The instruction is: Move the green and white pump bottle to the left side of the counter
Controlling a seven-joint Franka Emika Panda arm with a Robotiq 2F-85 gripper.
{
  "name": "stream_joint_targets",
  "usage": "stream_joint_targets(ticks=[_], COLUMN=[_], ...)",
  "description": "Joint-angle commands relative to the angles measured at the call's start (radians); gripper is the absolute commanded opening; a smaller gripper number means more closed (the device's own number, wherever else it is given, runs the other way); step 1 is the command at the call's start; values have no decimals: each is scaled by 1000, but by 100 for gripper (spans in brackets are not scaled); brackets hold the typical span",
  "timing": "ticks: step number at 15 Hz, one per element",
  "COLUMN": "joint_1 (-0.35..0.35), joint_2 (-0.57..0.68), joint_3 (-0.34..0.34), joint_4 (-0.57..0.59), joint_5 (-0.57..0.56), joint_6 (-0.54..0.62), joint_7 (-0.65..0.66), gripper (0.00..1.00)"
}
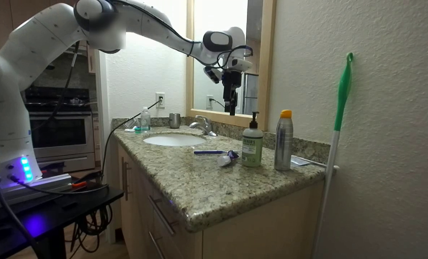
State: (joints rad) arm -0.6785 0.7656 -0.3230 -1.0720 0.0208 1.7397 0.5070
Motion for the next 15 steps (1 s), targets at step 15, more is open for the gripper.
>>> stream_joint_targets(ticks=[15], joint_1=[-173], joint_2=[80], joint_3=[58], joint_4=[280], joint_5=[-23], joint_6=[-335], joint_7=[-830], gripper=[100])
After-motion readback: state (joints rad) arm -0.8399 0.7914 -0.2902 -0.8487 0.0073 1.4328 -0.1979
